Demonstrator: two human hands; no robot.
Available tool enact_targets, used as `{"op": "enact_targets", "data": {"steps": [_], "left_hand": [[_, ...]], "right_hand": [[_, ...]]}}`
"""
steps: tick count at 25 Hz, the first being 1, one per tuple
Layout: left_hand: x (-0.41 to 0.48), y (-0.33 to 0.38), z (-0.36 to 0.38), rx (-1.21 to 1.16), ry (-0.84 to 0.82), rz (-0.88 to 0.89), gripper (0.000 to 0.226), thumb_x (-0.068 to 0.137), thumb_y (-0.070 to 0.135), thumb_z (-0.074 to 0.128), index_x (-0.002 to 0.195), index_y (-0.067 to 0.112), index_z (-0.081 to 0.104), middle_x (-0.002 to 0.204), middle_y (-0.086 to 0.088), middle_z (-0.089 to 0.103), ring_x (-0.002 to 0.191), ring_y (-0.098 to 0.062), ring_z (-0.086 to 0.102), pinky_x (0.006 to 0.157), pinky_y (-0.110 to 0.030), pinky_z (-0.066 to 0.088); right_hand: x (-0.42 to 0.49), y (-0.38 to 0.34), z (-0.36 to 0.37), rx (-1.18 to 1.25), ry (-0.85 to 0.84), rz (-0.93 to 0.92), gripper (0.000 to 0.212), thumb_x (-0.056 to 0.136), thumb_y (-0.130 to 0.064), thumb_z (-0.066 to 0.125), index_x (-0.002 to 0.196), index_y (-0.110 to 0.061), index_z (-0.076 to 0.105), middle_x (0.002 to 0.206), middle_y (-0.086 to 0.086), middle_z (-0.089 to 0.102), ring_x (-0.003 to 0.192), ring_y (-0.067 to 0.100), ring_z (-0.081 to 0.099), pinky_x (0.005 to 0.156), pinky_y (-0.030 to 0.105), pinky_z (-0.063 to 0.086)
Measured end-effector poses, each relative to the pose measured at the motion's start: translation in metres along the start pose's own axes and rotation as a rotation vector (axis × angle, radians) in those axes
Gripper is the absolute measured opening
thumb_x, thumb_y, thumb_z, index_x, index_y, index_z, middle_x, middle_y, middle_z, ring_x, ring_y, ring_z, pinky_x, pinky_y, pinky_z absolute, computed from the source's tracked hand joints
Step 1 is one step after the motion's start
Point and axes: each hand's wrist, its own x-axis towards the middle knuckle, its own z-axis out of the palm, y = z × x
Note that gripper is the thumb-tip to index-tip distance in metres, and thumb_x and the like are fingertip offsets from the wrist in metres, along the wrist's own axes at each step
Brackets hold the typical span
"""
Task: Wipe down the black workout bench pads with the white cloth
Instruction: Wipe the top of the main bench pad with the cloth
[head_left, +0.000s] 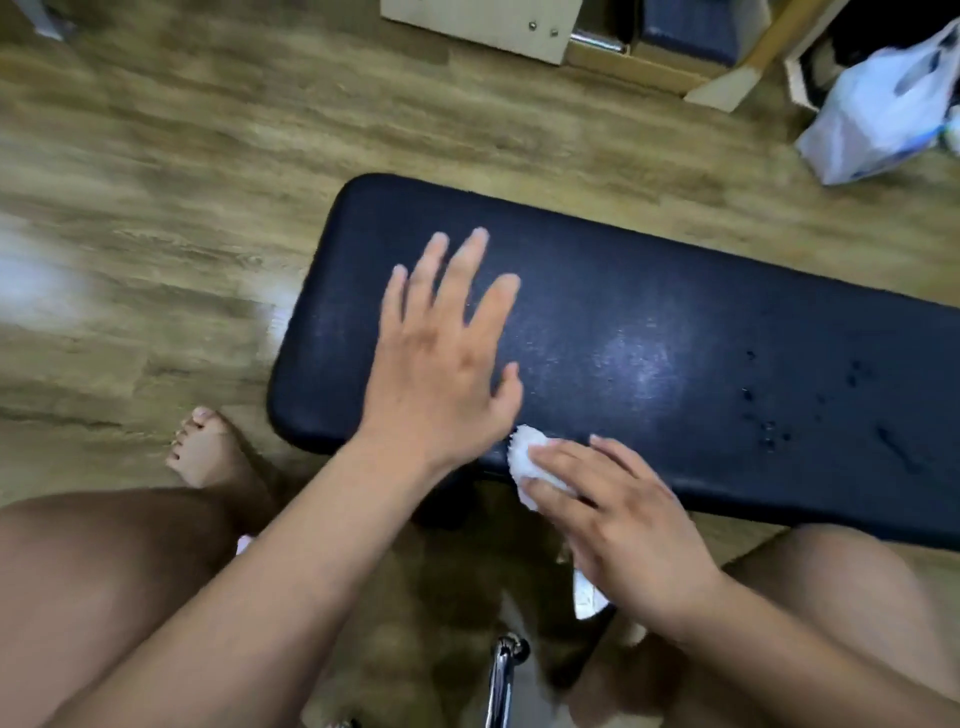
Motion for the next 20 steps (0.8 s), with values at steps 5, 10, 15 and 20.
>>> {"op": "enact_targets", "data": {"steps": [5, 10, 15, 20], "left_hand": [[0.027, 0.099, 0.083, 0.063, -0.260, 0.093, 0.062, 0.093, 0.046, 0.038, 0.147, 0.016, 0.041, 0.160, -0.010, 0.025, 0.148, -0.034, 0.018, 0.116, -0.062, 0.012], [0.023, 0.101, 0.103, 0.224, -0.290, 0.072, 0.064, 0.090, 0.048, 0.033, 0.147, 0.020, 0.039, 0.158, -0.005, 0.031, 0.148, -0.031, 0.020, 0.117, -0.061, 0.011], [0.022, 0.102, 0.107, 0.244, -0.235, 0.080, 0.063, 0.087, 0.047, 0.042, 0.143, 0.018, 0.048, 0.154, -0.006, 0.040, 0.144, -0.031, 0.029, 0.114, -0.061, 0.021], [0.022, 0.101, 0.108, 0.238, -0.158, 0.071, 0.061, 0.087, 0.046, 0.042, 0.141, 0.018, 0.051, 0.152, -0.005, 0.043, 0.143, -0.030, 0.032, 0.114, -0.060, 0.022]], "right_hand": [[0.000, 0.132, -0.028, -0.078, 0.074, 0.279, 0.025, 0.090, -0.013, 0.059, 0.114, -0.011, 0.067, 0.109, 0.013, 0.069, 0.090, 0.035, 0.067, 0.087, 0.045, 0.050], [0.091, 0.257, -0.037, -0.029, 0.042, 0.598, 0.015, 0.090, -0.023, 0.045, 0.089, -0.018, 0.059, 0.079, 0.011, 0.064, 0.073, 0.038, 0.060, 0.063, 0.034, 0.044], [0.049, 0.208, -0.019, 0.031, 0.228, 0.563, 0.016, 0.087, -0.012, 0.043, 0.092, -0.012, 0.058, 0.095, 0.011, 0.062, 0.083, 0.037, 0.055, 0.070, 0.039, 0.043], [-0.101, 0.099, -0.014, 0.074, 0.037, 0.342, 0.043, 0.081, -0.014, 0.052, 0.122, -0.017, 0.061, 0.134, 0.004, 0.057, 0.122, 0.023, 0.053, 0.110, 0.047, 0.032]]}}
